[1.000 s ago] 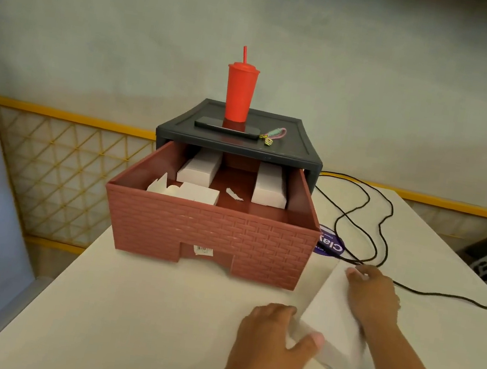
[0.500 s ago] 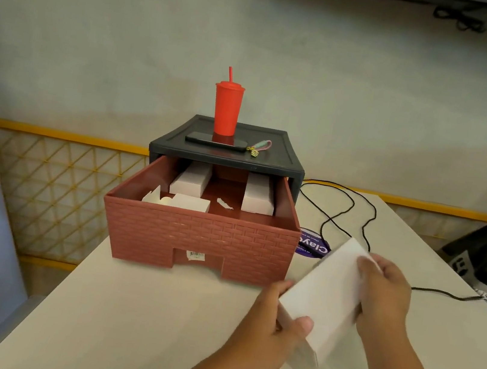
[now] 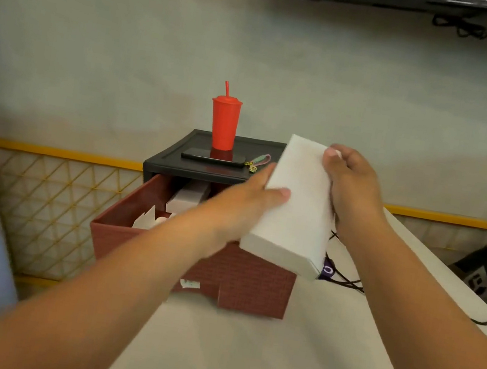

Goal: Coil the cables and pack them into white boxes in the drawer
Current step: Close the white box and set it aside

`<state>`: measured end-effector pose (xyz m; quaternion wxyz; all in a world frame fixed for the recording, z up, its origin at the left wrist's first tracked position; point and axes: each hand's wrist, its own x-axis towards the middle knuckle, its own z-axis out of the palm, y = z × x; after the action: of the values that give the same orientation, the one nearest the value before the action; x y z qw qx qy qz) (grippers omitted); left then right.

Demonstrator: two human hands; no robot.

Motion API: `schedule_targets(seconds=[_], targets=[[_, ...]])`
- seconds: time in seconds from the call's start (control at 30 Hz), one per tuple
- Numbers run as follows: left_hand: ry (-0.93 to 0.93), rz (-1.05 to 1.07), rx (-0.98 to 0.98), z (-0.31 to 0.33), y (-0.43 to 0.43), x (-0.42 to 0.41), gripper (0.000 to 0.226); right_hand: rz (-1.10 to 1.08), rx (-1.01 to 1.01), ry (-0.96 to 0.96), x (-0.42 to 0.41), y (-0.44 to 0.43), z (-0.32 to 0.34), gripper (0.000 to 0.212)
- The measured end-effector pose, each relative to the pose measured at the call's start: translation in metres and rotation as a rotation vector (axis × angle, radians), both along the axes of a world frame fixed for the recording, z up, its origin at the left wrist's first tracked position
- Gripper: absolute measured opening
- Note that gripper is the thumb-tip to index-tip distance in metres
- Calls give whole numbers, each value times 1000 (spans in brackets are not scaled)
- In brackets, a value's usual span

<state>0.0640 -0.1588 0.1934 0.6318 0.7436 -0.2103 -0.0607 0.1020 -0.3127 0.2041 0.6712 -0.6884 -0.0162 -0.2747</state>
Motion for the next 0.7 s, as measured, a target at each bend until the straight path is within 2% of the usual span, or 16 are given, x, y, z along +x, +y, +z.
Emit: schedule_targets(seconds=[0.1, 0.23, 0.37, 0.5, 0.57, 0.63, 0.7], targets=[[196, 124, -3, 9, 18, 27, 28, 31, -146, 102, 26, 7, -7, 43], [403, 301, 47, -5, 32, 67, 11, 12, -405, 354, 53, 11, -37, 43], [562, 293, 255, -40, 29, 98, 23, 40, -533, 511, 69, 15, -66, 31], [503, 227, 658, -77, 9, 122, 79, 57, -512, 565, 74, 8, -83, 30], [494, 154, 776, -87, 2, 131, 91, 58, -480, 564, 76, 6, -88, 31], [604, 101, 765, -84, -4, 130, 86, 59, -441, 553, 77, 6, -90, 28], [608, 76, 821, -88, -7, 131, 60, 55, -427, 543, 75, 6, -91, 24]])
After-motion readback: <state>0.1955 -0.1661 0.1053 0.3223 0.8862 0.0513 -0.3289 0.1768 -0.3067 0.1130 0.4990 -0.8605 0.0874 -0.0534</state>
